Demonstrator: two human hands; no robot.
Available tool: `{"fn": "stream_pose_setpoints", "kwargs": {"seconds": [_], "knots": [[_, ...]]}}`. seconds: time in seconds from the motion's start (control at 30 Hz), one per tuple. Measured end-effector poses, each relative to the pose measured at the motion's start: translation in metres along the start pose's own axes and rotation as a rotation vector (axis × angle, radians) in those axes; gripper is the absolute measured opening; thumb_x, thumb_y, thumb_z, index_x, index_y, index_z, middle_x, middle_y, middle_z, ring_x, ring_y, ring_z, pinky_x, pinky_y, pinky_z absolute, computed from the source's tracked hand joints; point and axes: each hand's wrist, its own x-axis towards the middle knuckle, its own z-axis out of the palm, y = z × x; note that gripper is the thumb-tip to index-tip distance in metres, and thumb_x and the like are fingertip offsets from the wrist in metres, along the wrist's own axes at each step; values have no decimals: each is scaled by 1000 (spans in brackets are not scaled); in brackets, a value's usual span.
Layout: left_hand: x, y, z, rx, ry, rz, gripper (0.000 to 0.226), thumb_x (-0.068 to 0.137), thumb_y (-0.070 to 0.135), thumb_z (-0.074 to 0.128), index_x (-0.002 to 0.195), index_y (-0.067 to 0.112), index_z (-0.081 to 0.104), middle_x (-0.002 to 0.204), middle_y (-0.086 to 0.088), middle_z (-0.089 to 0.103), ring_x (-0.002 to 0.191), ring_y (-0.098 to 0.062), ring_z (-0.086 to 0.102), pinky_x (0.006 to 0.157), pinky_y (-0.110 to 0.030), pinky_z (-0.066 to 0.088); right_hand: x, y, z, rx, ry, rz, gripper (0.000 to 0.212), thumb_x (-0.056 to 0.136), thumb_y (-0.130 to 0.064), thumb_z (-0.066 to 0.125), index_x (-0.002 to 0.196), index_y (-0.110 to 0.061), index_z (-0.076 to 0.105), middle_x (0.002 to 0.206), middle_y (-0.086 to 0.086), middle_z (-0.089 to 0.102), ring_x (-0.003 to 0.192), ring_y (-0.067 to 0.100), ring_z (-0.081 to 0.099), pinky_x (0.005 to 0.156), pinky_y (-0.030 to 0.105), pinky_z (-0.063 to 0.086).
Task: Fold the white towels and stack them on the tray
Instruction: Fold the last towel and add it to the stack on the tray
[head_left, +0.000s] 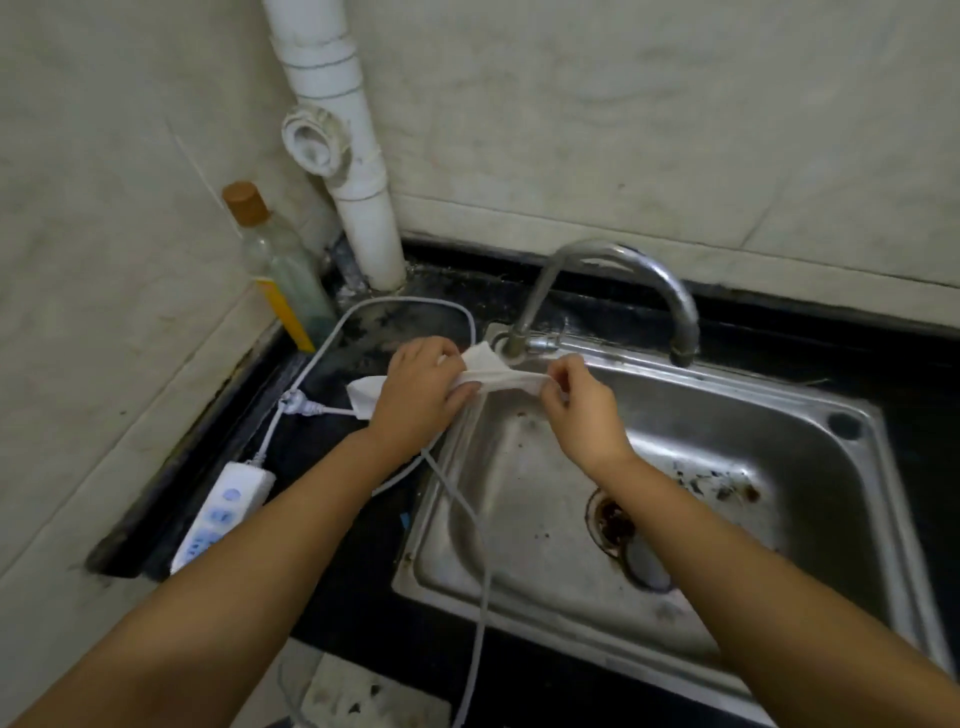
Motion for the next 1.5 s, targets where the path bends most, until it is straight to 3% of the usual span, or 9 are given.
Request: {"fn": "stream_pose_setpoints", "kwargs": {"seconds": [0.17,0.27,0.47,0.63,0.77,0.93,1.27,1.4,1.5], "knots": [[-4,132,-15,-65,35,203,40,87,40,44,78,7,64,82,-11,62,76,-29,58,74,-35,42,-85,41,-114,73,238,14,7,96,-17,46,97,-20,53,74,-11,53,64,6,48,59,24,39],[-18,224,-11,-147,26,276,45,91,39,33,80,7,63,81,-10,61,78,-28,55,79,-40,44,-150,71,-189,37,317,10,19,97,-16,47,111,-17,58,91,-10,59,79,9,55,73,25,45],[-54,398,18,-255,-146,421,49,92,41,22,77,10,56,69,-1,53,71,-20,52,111,-35,25,-288,143,-323,-41,376,110,23,96,-15,45,109,-16,64,105,-6,63,96,8,56,76,16,41],[-55,495,29,-322,-404,480,28,96,37,45,84,14,55,76,-3,59,75,-22,55,70,-38,42,-363,179,-394,-13,516,200,20,95,-14,45,92,-21,64,93,-10,64,88,4,57,68,13,41],[-46,537,42,-326,-499,554,26,96,35,48,86,14,58,81,0,61,78,-18,57,71,-36,43,-393,206,-436,20,670,298,20,95,-16,44,94,-19,64,90,-12,62,85,2,56,66,17,40],[-18,570,59,-547,-439,405,21,97,25,47,93,14,64,88,3,61,83,-12,57,70,-24,40,-380,234,-473,14,725,371,17,95,-17,45,94,-20,62,87,-15,58,82,2,54,65,17,40],[71,610,58,-1005,-250,136,18,95,22,53,86,13,66,78,2,62,71,-10,56,67,-26,43,-317,251,-549,137,793,284,14,94,-21,52,101,-24,64,95,-13,63,95,6,57,81,21,45],[52,605,88,-1067,-358,77,18,93,19,55,79,19,66,74,5,60,68,0,53,64,-18,40,-328,278,-542,171,739,331,16,92,-17,57,87,-30,67,90,-6,66,86,9,59,80,24,46],[13,590,129,-999,-520,2,19,92,18,57,82,7,68,74,4,60,67,1,51,66,-18,40,-354,306,-519,132,605,455,13,91,-14,58,89,-22,67,88,-6,66,82,6,58,72,19,43]]}}
